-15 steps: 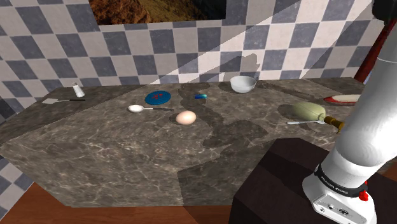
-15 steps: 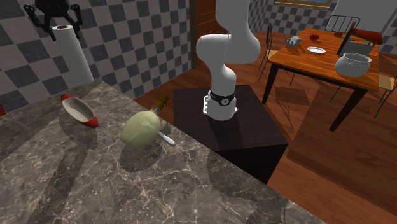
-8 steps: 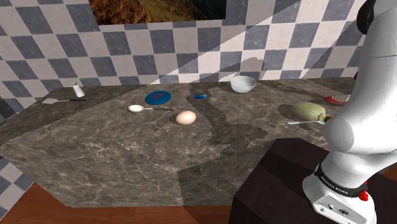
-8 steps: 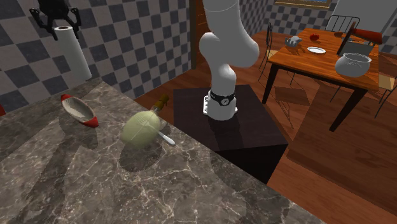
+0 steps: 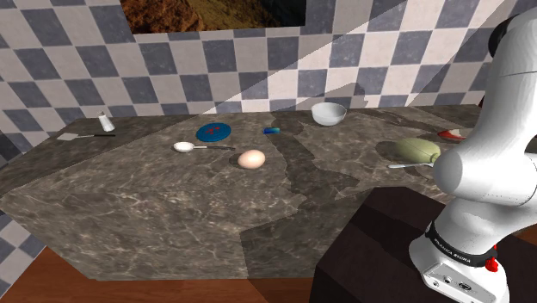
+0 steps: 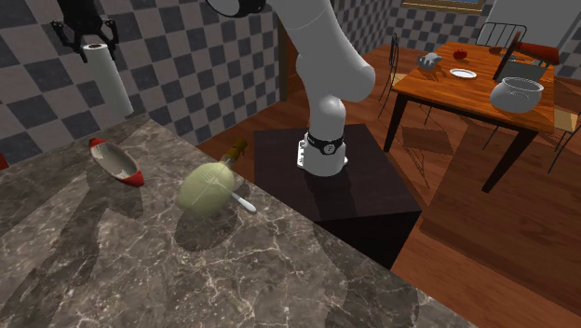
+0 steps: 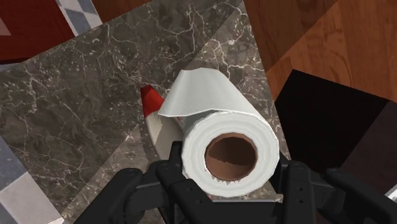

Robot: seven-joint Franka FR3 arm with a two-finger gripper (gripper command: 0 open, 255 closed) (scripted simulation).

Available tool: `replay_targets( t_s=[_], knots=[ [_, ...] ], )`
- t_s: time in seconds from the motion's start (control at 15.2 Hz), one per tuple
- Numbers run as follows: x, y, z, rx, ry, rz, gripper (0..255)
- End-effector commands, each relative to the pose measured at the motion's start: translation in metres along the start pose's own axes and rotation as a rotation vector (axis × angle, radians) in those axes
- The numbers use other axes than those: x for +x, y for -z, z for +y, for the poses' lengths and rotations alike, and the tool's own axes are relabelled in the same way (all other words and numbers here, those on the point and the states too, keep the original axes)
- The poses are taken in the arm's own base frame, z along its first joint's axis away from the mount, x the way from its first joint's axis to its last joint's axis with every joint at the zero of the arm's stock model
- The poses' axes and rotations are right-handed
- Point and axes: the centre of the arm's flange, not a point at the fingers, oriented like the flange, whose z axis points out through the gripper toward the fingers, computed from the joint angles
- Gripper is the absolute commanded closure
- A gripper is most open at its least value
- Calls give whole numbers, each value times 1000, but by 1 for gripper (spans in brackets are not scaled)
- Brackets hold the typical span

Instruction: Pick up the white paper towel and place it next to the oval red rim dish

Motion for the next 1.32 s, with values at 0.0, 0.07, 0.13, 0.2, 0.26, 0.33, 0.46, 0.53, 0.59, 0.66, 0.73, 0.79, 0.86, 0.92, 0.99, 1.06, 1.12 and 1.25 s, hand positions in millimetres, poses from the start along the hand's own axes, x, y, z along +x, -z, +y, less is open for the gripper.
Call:
replay_targets(
  t_s=[0.0,0.07,0.13,0.2,0.26,0.33,0.46,0.53,0.59,0.66,0.73,0.79,0.86,0.92,0.99,1.06,1.12,1.25],
  knots=[
    [-1,-10,-1,0,0,0,255],
    [-1,-15,-1,0,0,0,255],
    [-2,-20,-1,0,0,0,255],
    [-2,-26,-2,0,0,0,255],
    [-2,-31,-2,0,0,0,255],
    [-3,-36,-2,0,0,0,255],
    [-3,-47,-3,0,0,0,255],
    [-3,-52,-3,0,0,0,255],
    [-4,-57,-3,0,0,0,255],
    [-4,-63,-4,0,0,0,255],
    [-4,-68,-4,0,0,0,255],
    [-5,-73,-4,0,0,0,255],
    [-5,-78,-5,0,0,0,255],
    [-5,-84,-5,0,0,0,255],
    [-5,-89,-5,0,0,0,255],
    [-6,-96,-6,0,0,0,255],
    [-6,-96,-6,0,0,0,255],
    [-6,-96,-6,0,0,0,255]
  ],
)
